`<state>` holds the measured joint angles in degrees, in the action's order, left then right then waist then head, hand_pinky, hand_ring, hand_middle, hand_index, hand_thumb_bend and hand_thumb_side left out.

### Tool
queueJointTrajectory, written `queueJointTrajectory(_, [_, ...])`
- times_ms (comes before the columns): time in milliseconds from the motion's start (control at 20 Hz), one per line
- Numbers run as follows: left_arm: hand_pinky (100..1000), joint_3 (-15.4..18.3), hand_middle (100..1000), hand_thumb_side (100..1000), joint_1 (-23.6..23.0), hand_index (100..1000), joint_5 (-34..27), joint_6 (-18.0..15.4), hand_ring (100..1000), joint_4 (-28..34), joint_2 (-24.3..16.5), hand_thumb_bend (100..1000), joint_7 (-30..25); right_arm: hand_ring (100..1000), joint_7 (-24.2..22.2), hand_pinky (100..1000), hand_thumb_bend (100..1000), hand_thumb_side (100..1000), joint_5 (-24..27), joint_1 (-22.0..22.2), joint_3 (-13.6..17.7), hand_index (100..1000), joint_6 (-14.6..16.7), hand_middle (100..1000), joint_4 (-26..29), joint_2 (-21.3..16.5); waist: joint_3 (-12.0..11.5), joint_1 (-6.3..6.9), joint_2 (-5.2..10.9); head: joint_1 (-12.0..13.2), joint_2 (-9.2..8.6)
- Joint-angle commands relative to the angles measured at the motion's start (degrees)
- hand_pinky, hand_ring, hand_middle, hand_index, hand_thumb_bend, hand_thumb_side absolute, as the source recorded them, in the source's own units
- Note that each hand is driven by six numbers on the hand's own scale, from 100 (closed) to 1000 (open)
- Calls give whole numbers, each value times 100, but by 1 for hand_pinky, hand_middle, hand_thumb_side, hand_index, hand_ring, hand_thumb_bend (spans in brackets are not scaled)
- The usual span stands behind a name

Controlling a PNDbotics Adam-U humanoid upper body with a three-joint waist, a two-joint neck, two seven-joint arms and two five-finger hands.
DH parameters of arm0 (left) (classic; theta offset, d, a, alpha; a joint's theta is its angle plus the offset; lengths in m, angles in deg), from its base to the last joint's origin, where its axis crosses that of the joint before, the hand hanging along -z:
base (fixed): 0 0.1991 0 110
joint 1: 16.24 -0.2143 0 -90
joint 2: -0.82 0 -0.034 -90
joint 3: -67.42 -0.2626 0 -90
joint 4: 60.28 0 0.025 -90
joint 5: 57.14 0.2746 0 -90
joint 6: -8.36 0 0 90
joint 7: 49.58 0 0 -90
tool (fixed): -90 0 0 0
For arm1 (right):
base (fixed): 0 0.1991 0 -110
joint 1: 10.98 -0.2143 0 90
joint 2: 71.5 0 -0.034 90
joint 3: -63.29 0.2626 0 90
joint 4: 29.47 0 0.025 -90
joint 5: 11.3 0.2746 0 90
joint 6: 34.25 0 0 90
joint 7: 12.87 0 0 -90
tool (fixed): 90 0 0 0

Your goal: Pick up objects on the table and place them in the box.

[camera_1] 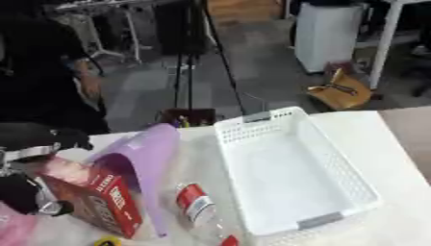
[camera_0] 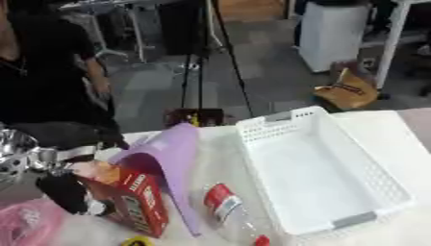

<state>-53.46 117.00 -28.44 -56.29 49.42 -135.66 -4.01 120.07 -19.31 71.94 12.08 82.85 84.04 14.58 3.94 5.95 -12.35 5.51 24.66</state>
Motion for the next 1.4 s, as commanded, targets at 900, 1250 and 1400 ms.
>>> queueJointTrajectory(900, [983,-45,912,426,594,942,407,-120,957,-687,216,494,-754,623,56,684,100,761,43,-18,56,586,160,573,109,-108,121,-21,-14,101,-93])
queueJointTrajectory(1250, [1000,-329,934,431,485,966,-123,486,972,-706,113,481,-754,622,69,684,100,760,62,-28,58,584,172,572,109,-111,149,-15,-47,120,-97])
queueJointTrajectory(1400, [1000,-410,934,430,460,965,-208,677,972,-678,94,474,-754,622,62,684,100,760,75,-40,51,584,179,571,109,-111,163,-12,-57,135,-110])
